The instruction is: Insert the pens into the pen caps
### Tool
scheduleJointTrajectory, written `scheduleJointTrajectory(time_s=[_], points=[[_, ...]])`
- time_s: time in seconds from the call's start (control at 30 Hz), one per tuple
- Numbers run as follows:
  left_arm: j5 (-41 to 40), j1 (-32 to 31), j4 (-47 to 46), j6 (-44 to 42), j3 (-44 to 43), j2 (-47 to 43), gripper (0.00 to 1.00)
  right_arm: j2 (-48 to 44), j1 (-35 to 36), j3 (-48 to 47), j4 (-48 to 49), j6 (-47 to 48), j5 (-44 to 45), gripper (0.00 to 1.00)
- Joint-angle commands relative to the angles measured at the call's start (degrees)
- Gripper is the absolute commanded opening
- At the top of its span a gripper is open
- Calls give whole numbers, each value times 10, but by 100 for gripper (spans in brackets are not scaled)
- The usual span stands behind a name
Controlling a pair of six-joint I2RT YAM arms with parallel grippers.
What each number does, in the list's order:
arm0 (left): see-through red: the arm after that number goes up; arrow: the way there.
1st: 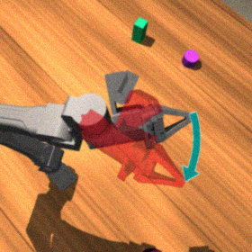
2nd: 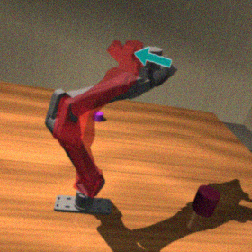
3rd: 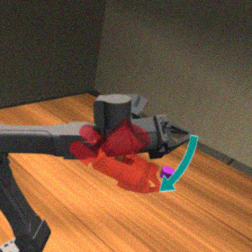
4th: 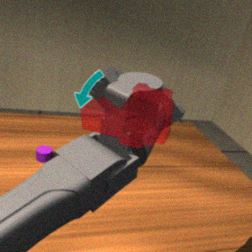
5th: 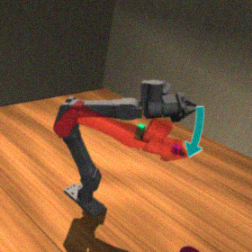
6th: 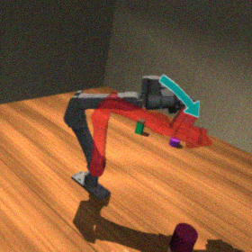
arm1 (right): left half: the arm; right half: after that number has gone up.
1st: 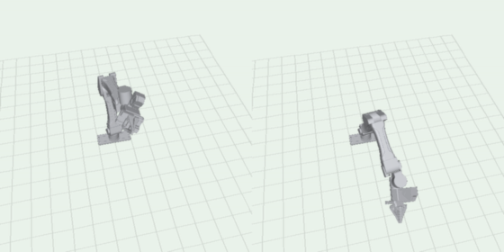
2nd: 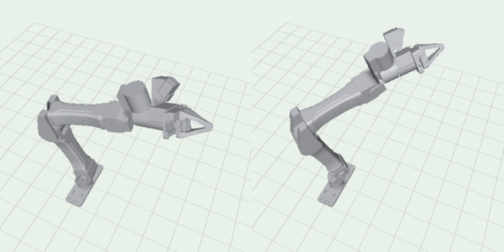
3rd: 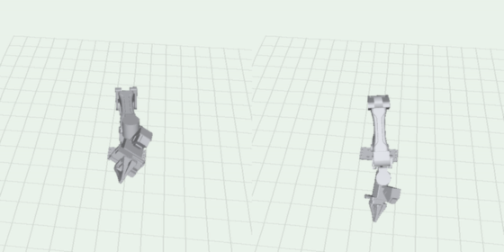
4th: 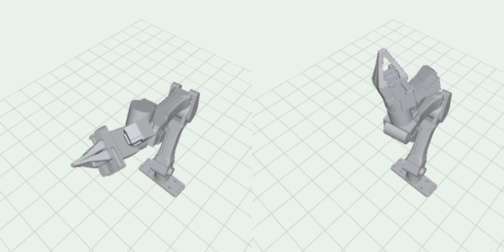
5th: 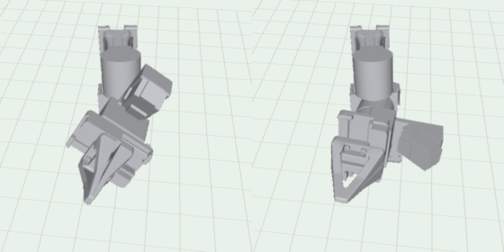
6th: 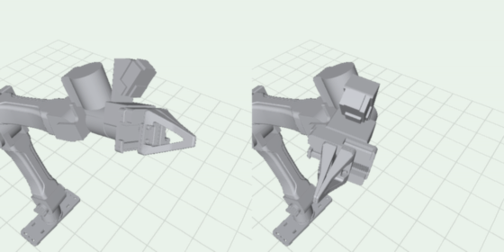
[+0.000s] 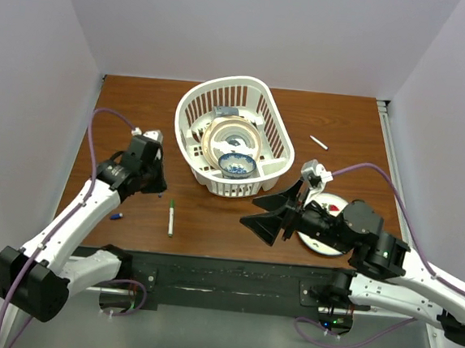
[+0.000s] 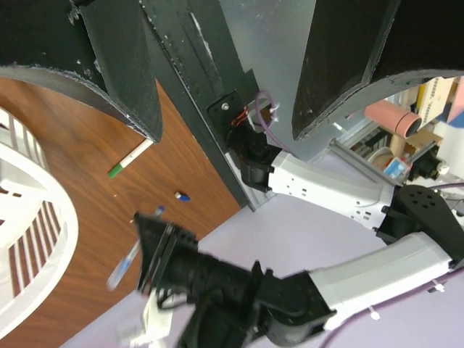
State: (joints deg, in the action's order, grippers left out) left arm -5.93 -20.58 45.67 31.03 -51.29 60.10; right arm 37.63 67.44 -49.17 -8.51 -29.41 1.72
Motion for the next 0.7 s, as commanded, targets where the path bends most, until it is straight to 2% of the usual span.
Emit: scheduleJointTrajectory(time_s=[0.0, 0.2, 0.53, 0.67], points=[[-36, 4, 19, 77, 37, 20, 0, -24, 0, -17, -24, 27, 24, 75], [-52, 5, -2, 125, 103, 76, 0, -52, 0, -21, -36, 37, 37, 74], [-41, 3, -10, 155, 123, 138, 0, -74, 0, -27, -51, 39, 26, 73], [-42, 2, 16, 147, 109, 198, 0, -75, 0, -34, -55, 40, 20, 72]])
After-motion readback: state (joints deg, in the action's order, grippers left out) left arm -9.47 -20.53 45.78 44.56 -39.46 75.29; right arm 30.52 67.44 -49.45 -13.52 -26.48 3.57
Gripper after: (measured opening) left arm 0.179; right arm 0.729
